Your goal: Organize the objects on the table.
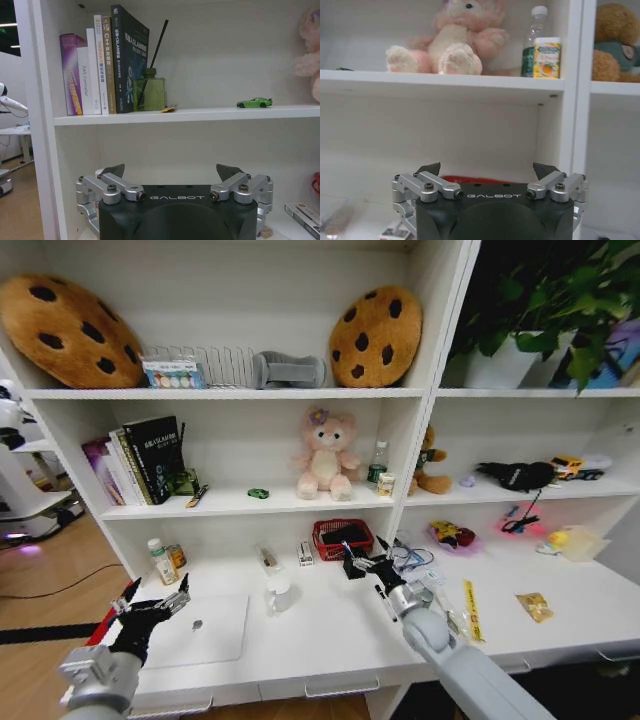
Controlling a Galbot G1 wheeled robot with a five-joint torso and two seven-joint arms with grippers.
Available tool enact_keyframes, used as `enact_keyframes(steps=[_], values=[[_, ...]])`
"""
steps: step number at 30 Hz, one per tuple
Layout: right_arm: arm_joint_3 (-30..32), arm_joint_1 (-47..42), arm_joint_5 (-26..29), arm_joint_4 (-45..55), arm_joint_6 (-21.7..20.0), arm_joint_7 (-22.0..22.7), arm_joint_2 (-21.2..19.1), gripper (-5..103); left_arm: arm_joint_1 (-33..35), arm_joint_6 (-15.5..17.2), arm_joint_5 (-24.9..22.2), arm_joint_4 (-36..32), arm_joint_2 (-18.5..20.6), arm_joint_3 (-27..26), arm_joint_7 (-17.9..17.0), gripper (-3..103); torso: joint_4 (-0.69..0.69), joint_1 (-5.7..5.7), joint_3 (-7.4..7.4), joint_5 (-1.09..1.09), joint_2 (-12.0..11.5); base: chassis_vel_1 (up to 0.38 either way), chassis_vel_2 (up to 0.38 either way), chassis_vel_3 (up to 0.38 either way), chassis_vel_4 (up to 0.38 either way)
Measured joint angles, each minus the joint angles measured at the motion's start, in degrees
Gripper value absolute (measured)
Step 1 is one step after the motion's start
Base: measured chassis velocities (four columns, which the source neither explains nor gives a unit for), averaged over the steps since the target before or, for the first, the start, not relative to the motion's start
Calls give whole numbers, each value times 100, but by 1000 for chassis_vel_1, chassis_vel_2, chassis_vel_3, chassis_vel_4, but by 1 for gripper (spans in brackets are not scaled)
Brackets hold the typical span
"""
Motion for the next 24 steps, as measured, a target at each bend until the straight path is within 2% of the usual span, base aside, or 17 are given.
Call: enact_keyframes(steps=[3, 4, 6, 7, 8, 10, 11, 14, 18, 20, 24], values=[[244, -439, 189, 204, -354, 250, -98, 100, 0, 0, 0, 0, 0, 0, 0, 100, 0, 0, 0, 0, 0, 0, 0, 0, 0], [244, -439, 189, 204, -354, 250, -98, 100, 0, 0, 0, 0, 0, 0, 0, 100, 0, 0, 0, 0, 0, 0, 0, 0, 0], [378, -577, 503, 214, -659, 325, -187, 100, 0, 0, 0, 0, 0, 0, 0, 100, 0, 0, 0, 0, 0, 0, 0, 0, 0], [435, -595, 802, 208, -942, 329, -253, 100, 0, 0, 0, 0, 0, 0, 0, 100, 0, 0, 1, 0, 0, 0, 0, 0, 0], [435, -595, 802, 208, -942, 329, -253, 100, 0, 0, 0, 0, 0, 0, 0, 100, 0, 0, 1, 0, 0, 0, 0, 0, 0], [465, -456, 1549, 130, -1572, 222, -366, 100, 0, 0, 0, 0, 0, 0, 1, 100, 0, 0, 1, 0, -1, 0, 0, 0, 0], [465, -456, 1549, 130, -1572, 222, -366, 100, 0, 0, 0, 0, 0, 0, 1, 100, 0, 0, 1, 0, -1, 0, 0, 0, 0], [438, -218, 2017, -10, -2134, 16, -410, 100, 0, 0, 0, 0, 0, 0, 1, 100, 2, 2, 1, 0, -2, 0, 0, 0, 0], [425, -100, 2099, -152, -2407, -155, -426, 100, 0, 0, 0, 0, 0, 0, 1, 100, 2, 2, 1, 0, -2, 0, 0, 0, 0], [409, 18, 2141, -383, -2627, -384, -456, 100, 0, 0, 0, 0, 0, 0, 1, 100, 1, 2, 2, 0, -2, 0, 0, 0, 0], [353, 173, 2147, -609, -2756, -529, -463, 100, 0, 0, 0, 0, 0, 0, 1, 100, 1, 2, 1, -1, -2, 0, 0, 0, 0]])
